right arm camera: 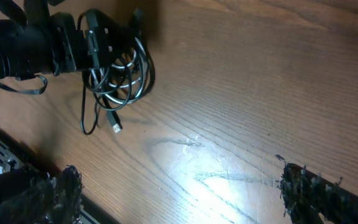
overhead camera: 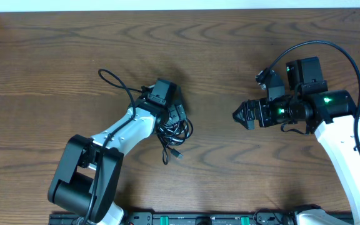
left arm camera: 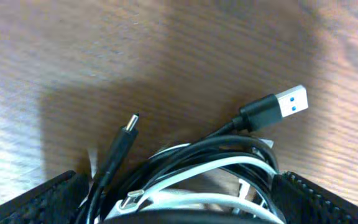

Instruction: Untangle cables

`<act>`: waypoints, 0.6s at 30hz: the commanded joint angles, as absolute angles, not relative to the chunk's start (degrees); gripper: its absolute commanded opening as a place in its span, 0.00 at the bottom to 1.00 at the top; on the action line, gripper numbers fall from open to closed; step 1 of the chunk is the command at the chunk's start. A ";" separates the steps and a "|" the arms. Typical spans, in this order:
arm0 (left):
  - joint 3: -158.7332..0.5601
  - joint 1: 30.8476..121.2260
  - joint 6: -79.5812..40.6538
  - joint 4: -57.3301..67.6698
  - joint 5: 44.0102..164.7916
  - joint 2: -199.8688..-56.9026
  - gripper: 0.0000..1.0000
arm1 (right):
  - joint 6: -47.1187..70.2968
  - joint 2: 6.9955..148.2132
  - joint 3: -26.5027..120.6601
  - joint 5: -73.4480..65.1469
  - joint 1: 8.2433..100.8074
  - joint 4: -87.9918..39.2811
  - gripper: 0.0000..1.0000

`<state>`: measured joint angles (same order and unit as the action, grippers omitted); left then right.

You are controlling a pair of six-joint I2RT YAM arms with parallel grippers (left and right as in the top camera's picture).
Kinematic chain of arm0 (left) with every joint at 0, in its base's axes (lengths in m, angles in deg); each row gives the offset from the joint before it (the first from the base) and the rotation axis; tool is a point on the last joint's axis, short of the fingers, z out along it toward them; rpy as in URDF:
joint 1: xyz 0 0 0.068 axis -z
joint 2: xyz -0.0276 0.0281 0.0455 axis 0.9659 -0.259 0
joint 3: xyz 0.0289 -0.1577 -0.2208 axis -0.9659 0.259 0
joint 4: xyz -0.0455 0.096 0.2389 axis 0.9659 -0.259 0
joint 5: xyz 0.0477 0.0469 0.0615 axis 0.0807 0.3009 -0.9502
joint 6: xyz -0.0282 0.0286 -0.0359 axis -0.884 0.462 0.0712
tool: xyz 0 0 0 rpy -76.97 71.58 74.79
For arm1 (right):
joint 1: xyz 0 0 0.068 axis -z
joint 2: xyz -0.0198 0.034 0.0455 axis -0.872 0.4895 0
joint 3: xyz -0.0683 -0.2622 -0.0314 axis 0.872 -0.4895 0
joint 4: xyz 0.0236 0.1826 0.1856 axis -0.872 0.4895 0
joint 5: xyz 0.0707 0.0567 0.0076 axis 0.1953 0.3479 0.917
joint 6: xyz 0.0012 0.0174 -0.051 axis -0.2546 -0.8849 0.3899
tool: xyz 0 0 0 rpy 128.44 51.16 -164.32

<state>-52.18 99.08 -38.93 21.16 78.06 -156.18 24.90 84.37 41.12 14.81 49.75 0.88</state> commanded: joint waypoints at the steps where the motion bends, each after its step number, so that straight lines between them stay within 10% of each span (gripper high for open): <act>1: -52.60 99.04 -39.50 23.65 80.10 -155.76 1.00 | 25.36 84.65 42.08 14.85 49.60 0.92 0.99; 7: -52.20 99.06 -39.54 24.17 75.90 -155.98 0.98 | 25.36 84.65 42.08 14.85 49.60 0.92 0.99; 12: -50.63 99.76 -39.54 24.31 75.94 -156.53 0.22 | 25.36 84.65 42.08 14.85 49.60 0.92 0.99; 18: -49.99 102.08 -39.47 24.26 83.55 -157.49 0.08 | 25.36 84.65 42.08 14.85 49.60 0.94 0.99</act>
<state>-51.52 100.53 -39.10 24.85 77.23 -156.11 24.90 84.37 41.12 14.81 49.75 0.90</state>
